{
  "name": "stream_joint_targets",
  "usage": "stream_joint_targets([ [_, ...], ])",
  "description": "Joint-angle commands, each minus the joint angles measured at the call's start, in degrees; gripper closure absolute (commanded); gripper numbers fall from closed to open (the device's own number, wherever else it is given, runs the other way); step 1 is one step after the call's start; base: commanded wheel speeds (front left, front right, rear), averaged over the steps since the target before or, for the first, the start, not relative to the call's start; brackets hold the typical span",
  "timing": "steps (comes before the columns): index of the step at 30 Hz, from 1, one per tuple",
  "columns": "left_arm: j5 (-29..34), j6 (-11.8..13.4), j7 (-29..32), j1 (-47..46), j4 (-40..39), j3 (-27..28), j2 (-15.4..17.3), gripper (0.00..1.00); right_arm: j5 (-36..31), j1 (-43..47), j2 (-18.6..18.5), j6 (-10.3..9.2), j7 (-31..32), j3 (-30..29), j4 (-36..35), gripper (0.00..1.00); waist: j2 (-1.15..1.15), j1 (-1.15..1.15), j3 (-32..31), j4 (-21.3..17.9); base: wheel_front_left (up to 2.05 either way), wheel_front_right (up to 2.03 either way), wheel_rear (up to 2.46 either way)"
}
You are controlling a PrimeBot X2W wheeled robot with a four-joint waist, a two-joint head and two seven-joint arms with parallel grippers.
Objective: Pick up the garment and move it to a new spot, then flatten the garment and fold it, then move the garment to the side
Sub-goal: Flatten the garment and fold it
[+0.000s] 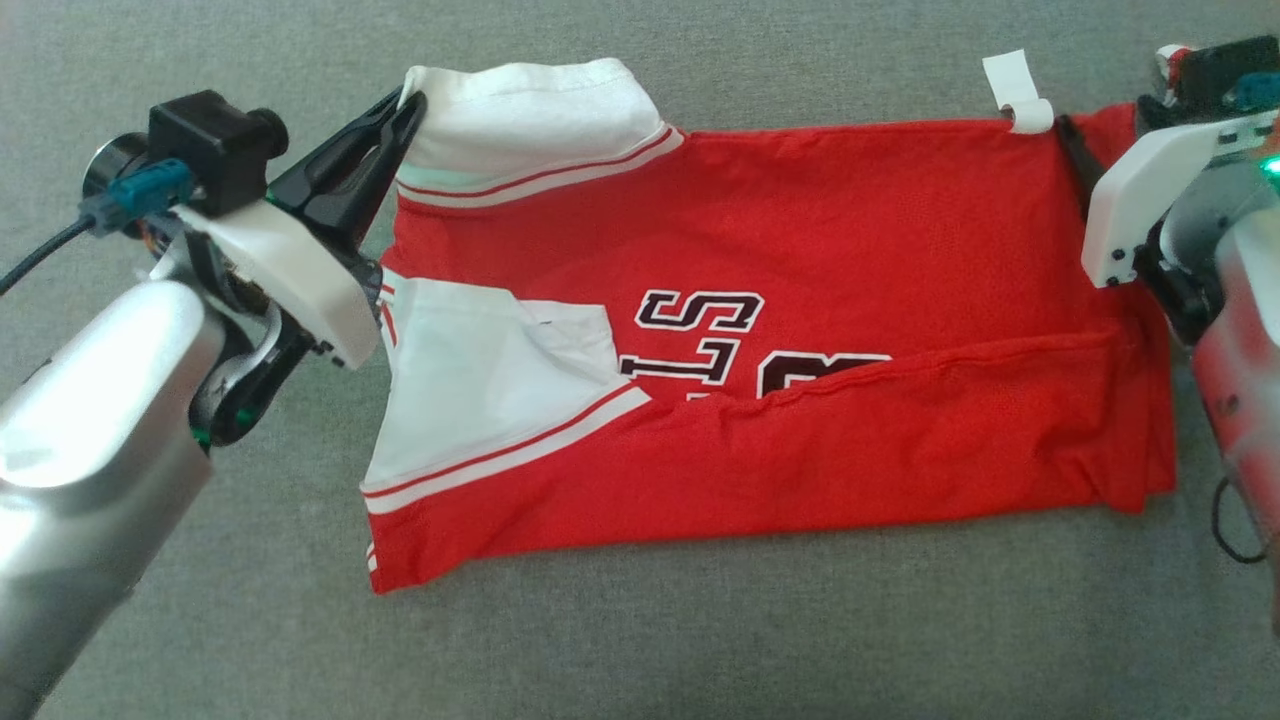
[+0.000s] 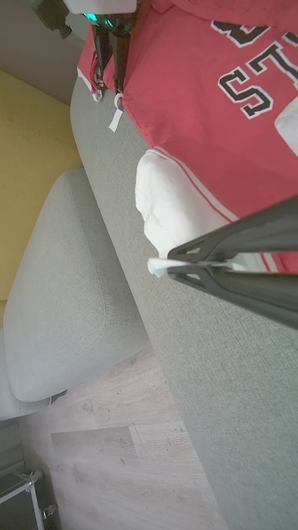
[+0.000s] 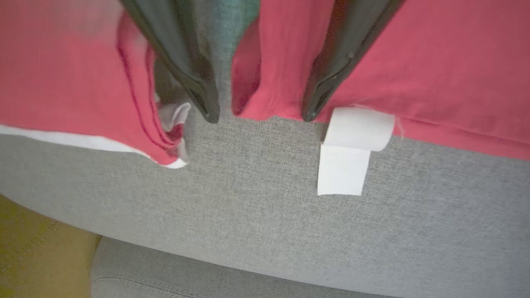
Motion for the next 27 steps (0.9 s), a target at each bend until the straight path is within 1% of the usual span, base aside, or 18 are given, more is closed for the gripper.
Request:
stream_joint_targets([
  [1, 0.3, 0.5, 0.1, -1.3, -1.4, 2.4, 2.8, 1.0, -0.5, -0.7, -0.6, -0.05, -0.5, 1.0, 0.4, 0.0, 0.0, 0.0, 0.2, 0.1, 0.0, 0.0, 0.0],
  [3, 0.5, 0.7, 0.3, -1.5, -1.1, 2.3, 2.9, 1.0, -0.6, -1.7, -0.3, -0.05, -0.3, 1.6, 2.2, 0.0, 0.0, 0.0, 0.4, 0.1, 0.0, 0.0, 0.0],
  [4, 0.5, 0.7, 0.3, -1.6, -0.9, 2.3, 3.0, 1.0, -0.5, -2.1, -0.1, -0.05, -0.1, 1.9, 2.9, 0.58, 0.0, 0.0, 0.5, 0.1, 0.0, 0.0, 0.0],
  [5, 0.6, 0.9, 0.4, -1.7, -0.6, 2.3, 3.0, 1.0, -0.5, -2.6, 0.1, -0.05, -0.2, 2.3, 3.5, 1.0, 0.0, 0.0, 0.5, 0.0, 0.0, 0.0, 0.0],
  [9, 1.1, 1.5, 0.1, -2.3, 1.3, 2.5, 3.2, 1.0, 1.3, -4.6, 1.2, -0.05, -3.0, 2.6, 4.3, 1.0, 0.0, 0.0, 0.5, -0.4, 0.0, 0.0, 0.0],
  [14, 2.1, 2.0, -1.2, -4.3, 5.6, 3.2, 3.6, 1.0, 4.6, -7.2, 2.7, -0.05, -7.1, 2.6, 3.7, 1.0, 0.0, 0.0, 0.6, -1.7, 0.0, 0.0, 0.0],
  [17, 4.2, 1.8, -1.9, -7.1, 9.0, 2.8, 3.9, 1.0, 7.4, -9.3, 3.7, -0.05, -9.3, 2.3, 2.7, 1.0, 0.0, 0.0, 0.9, -2.5, 0.0, 0.0, 0.0],
  [21, 5.5, 1.2, -3.8, -11.7, 14.4, 3.1, 2.3, 1.0, 10.4, -12.0, 4.6, -0.05, -12.0, 2.2, 1.7, 1.0, 0.0, 0.0, 1.5, -3.2, 0.0, 0.0, 0.0],
  [27, 6.4, 0.0, -9.5, -18.9, 22.9, 4.3, -0.2, 1.0, 13.9, -15.9, 6.1, -0.05, -17.1, 1.0, 2.0, 1.0, 0.0, 0.0, 1.8, -4.1, 0.0, 0.0, 0.0],
])
